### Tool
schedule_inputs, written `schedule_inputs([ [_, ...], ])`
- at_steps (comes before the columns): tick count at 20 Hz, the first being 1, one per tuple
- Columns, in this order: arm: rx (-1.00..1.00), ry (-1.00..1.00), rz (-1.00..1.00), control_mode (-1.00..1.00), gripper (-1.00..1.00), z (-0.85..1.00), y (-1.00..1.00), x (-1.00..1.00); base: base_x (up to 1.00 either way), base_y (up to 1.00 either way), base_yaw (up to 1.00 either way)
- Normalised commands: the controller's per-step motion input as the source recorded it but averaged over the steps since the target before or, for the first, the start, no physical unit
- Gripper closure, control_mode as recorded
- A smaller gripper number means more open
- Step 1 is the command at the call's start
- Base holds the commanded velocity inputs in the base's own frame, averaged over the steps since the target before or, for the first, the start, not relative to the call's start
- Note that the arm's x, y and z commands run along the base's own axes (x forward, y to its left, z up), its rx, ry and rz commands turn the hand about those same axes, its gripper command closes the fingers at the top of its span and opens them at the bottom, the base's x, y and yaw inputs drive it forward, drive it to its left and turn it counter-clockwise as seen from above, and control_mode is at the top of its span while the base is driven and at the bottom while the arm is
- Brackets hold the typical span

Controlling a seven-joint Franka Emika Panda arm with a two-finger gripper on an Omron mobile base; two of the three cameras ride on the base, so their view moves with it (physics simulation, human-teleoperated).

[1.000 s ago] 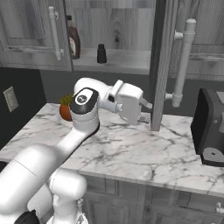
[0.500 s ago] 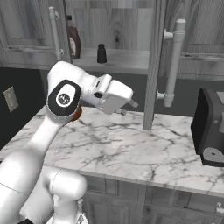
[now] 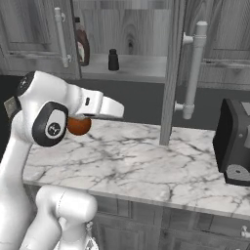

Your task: Move the syrup bottle and shaker from the cabinet to the dining counter.

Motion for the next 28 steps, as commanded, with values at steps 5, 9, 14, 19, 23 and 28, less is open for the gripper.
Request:
schedule_inputs([
  [5, 0.14, -0.13, 0.31, -1.0, -1.0, 0.08, 0.9, 0.46, 0.0, 0.0, 0.0],
  [9, 0.09, -0.02, 0.24, -1.0, -1.0, 0.31, 0.78, 0.52, 0.0, 0.0, 0.0],
  [14, 0.0, 0.0, 0.18, -1.0, -1.0, 0.33, 0.81, 0.52, 0.0, 0.0, 0.0],
  [19, 0.0, 0.0, 0.07, -1.0, -1.0, 0.36, 0.63, 0.4, 0.0, 0.0, 0.0],
  [23, 0.07, 0.0, 0.0, -1.0, -1.0, 0.42, 0.26, 0.32, 0.0, 0.0, 0.0],
  [28, 0.15, 0.0, 0.0, -1.0, -1.0, 0.46, 0.12, 0.26, 0.0, 0.0, 0.0],
])
